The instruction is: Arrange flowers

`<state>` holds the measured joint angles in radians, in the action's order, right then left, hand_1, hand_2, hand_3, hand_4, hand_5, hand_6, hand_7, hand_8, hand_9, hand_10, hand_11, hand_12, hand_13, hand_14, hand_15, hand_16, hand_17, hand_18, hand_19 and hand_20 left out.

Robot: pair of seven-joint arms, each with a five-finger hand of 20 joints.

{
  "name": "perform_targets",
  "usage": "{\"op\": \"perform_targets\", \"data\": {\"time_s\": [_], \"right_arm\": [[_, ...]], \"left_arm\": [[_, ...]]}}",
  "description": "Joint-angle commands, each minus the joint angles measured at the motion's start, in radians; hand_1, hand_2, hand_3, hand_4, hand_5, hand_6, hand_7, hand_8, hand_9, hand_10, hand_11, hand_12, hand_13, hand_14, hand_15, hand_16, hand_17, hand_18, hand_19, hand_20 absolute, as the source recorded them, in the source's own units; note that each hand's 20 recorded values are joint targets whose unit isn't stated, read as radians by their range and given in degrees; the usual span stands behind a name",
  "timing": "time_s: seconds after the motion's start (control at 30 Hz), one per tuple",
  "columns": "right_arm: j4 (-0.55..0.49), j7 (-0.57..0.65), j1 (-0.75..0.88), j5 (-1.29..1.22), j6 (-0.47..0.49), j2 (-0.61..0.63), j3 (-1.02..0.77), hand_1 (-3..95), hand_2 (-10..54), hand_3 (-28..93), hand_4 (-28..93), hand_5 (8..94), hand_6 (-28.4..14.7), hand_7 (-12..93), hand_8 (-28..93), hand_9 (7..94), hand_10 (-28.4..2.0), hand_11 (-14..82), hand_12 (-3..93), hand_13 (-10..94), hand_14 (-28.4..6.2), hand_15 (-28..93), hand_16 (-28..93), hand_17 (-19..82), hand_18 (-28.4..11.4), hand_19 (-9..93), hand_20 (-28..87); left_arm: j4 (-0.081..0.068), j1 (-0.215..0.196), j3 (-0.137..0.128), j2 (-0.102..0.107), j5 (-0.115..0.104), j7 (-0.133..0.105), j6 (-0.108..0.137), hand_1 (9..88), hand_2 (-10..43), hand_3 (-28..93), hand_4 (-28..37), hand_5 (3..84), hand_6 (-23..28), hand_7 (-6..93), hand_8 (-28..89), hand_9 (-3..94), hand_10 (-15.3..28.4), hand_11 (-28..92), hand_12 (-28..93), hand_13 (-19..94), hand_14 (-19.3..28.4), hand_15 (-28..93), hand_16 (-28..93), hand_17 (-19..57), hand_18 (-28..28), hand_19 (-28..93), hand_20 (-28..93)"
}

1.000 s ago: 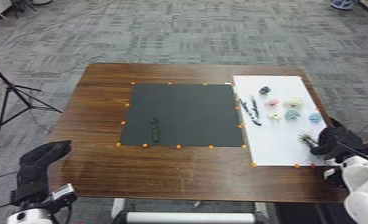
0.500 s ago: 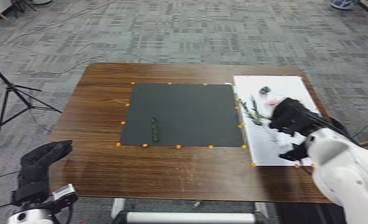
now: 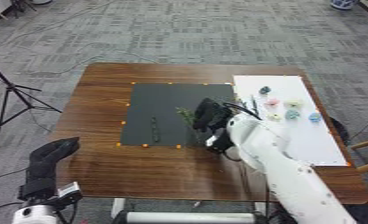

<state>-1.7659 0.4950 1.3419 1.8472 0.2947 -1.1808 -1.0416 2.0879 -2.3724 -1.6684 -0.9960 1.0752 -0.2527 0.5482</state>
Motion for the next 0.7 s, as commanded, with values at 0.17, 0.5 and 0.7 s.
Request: {"op": "perform_targets", "data": {"time_s": [0.17,0.5,0.7], "right_arm": [[0.095,0.029,-0.068,0.074,0.016,-0.107,0.026,63.8,-9.5,51,-3,76.4,-6.4,31,26,93.7,-12.6,32.2,22.9,94,-2.6,63,27,75,-7.2,93,51],[0.094,0.027,-0.075,0.018,0.013,-0.116,0.017,49.3,-9.5,49,-2,74.6,-6.4,28,25,93.7,-12.2,29.5,25.5,94,-3.0,62,28,75,-6.9,93,50],[0.079,0.003,-0.085,0.049,0.017,-0.105,0.022,40.9,-9.5,56,-5,73.9,-7.7,31,-3,92.6,-13.2,29.7,25.9,94,-3.0,61,29,74,-6.9,93,50]], "left_arm": [[0.015,-0.014,-0.008,-0.007,-0.001,0.018,-0.010,37.2,2.0,68,-18.0,56.0,1.5,23.8,-10,55.0,13.4,26,14,44,16.5,24,-1,6.8,12.9,19,20],[0.014,-0.012,0.003,-0.013,0.007,0.034,-0.029,36.7,1.2,68,-17.8,55.5,1.7,23.7,-10,54.6,13.5,26,14,44,16.7,24,0,6.2,13.1,19,20],[0.011,-0.004,0.006,-0.008,0.025,0.045,-0.045,36.8,0.8,68,-17.9,55.3,1.7,23.6,-10,54.3,13.4,26,14,44,16.6,24,0,6.1,13.1,19,19]]}}
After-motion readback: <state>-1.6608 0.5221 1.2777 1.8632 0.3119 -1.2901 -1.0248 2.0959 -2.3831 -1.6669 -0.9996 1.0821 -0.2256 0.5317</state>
